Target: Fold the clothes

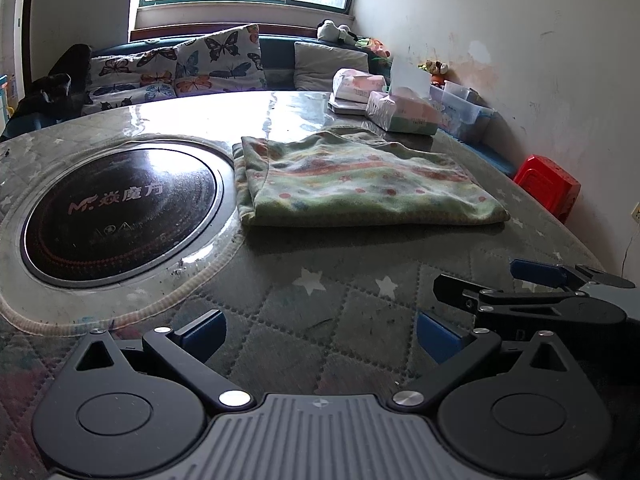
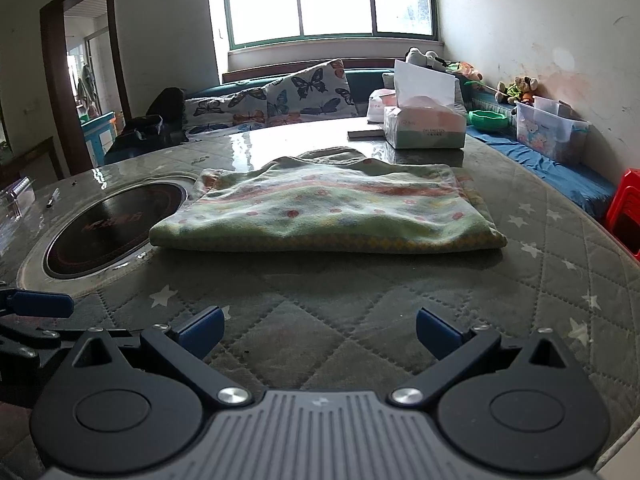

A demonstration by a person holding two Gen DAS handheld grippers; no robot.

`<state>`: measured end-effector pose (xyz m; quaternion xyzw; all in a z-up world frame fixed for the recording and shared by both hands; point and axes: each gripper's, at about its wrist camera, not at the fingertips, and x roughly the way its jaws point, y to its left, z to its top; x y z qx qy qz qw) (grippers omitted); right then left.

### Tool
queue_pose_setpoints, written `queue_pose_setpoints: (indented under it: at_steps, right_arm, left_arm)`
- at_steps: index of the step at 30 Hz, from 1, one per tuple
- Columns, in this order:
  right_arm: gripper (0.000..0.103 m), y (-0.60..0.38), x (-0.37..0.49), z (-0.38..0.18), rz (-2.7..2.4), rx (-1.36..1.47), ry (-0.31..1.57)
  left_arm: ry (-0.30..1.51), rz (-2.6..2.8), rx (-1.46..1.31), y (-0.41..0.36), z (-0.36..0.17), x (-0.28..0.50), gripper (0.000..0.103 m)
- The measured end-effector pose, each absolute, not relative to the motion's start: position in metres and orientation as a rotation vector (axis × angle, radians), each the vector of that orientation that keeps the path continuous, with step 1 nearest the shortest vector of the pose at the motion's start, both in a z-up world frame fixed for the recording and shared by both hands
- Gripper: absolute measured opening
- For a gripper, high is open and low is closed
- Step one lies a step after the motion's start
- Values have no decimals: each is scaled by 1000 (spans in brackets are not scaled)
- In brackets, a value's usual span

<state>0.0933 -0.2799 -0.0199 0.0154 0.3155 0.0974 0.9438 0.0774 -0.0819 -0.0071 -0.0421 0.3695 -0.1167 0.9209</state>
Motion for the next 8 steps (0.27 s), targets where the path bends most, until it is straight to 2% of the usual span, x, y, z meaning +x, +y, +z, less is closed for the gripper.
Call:
queue_pose_setpoints:
  at_steps: [8]
  right_arm:
    - [103, -279, 93, -21, 195, 31, 647]
  left_arm:
    - [772, -228, -88, -82, -9, 79, 103]
